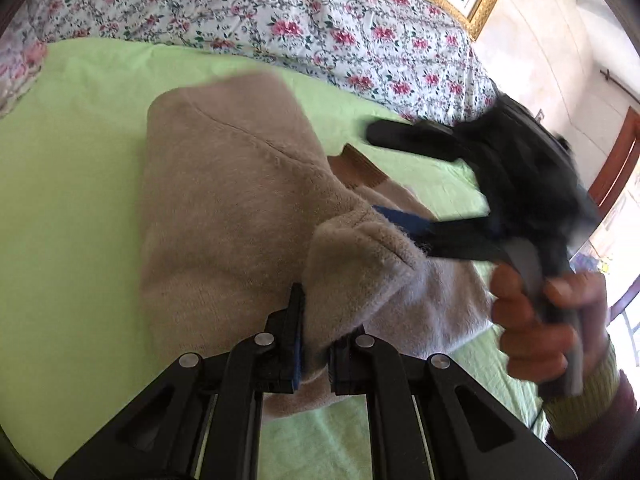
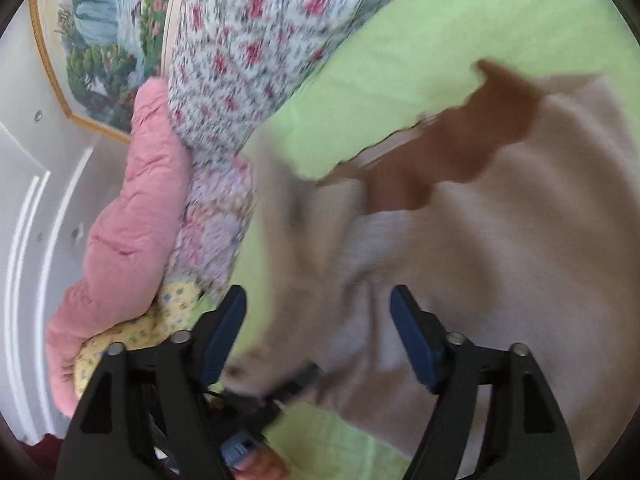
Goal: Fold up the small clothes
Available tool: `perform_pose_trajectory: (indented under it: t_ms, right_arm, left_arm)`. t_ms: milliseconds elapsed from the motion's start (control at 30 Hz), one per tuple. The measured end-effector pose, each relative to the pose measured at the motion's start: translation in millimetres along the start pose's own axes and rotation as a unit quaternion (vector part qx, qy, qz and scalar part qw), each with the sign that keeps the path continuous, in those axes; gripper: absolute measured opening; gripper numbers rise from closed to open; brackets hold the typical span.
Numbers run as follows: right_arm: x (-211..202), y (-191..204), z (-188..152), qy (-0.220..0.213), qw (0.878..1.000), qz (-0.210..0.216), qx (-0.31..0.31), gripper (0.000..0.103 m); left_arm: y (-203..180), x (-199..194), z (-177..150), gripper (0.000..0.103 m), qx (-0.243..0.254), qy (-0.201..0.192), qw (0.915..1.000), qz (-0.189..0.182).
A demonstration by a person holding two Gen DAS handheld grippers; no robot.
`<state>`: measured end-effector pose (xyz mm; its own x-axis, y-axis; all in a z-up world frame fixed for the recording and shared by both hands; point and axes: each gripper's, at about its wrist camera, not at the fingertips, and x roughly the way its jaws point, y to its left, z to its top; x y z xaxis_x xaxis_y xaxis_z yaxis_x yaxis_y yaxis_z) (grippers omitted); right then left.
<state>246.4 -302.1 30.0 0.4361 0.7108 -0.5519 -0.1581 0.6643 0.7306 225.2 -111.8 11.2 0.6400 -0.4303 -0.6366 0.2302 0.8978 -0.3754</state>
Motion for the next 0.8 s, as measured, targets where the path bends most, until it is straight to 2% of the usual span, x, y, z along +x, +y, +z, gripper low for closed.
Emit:
perform_pose_trajectory:
  t_ms: [133, 167, 200, 267, 300, 333, 467, 567, 733, 800]
  right_arm:
    - [50.2, 2.2, 15.9, 0.049, 0.999, -0.006, -0.009, 0.077]
    - [59.0, 3.0, 19.7, 0.053, 0.998, -0.007, -0.014, 0.072]
    - [67.7, 5.6, 23.7, 0.054, 0.998, -0.009, -0.023, 0.066]
    - [77.6, 9.3, 31.3, 0.048, 0.998, -0.015, -0.036, 0.043]
    - [79.5, 11.7, 36.3, 0.043, 0.998, -0.016, -0.038, 0.035]
    - [77.4, 16.2, 40.4, 0.036, 0.998, -0.026, -0.044, 0.021]
    - [38.8, 43.6, 48.3, -0.005, 0.992, -0.047, -0.116, 0.018]
    - [-3.1, 45.6, 51.3, -0.036, 0.987, -0.063, -0.141, 0.018]
    - [-53.7, 0.2, 51.1, -0.067, 0.981, -0.135, -0.12, 0.018]
    - [-65.4, -27.0, 46.8, -0.077, 0.981, -0.148, -0.099, 0.018]
  left_arm:
    - [2.6, -1.6, -1.8, 0.007, 0.005, -0.001, 1.0, -0.004]
    - [2.9, -1.3, -1.1, 0.007, 0.005, 0.0, 1.0, -0.004]
    - [2.4, -1.4, -0.6, 0.007, 0.007, 0.0, 1.0, -0.004]
    - [-1.0, -5.3, -1.2, 0.007, 0.015, -0.002, 0.9999, -0.003]
    - [-3.3, -7.5, -1.0, 0.007, 0.019, -0.004, 0.9998, -0.004]
    - [-8.1, -11.0, 0.0, 0.007, 0.026, -0.008, 0.9996, -0.01]
    - [-38.4, -15.3, 10.7, 0.007, 0.065, -0.025, 0.9969, -0.037]
    - [-63.0, 2.2, 17.3, 0.007, 0.067, -0.015, 0.9949, -0.074]
    - [-96.9, 45.4, 7.8, 0.007, 0.058, 0.023, 0.9912, -0.116]
    - [-107.4, 60.7, -0.9, 0.007, 0.063, 0.038, 0.9901, -0.119]
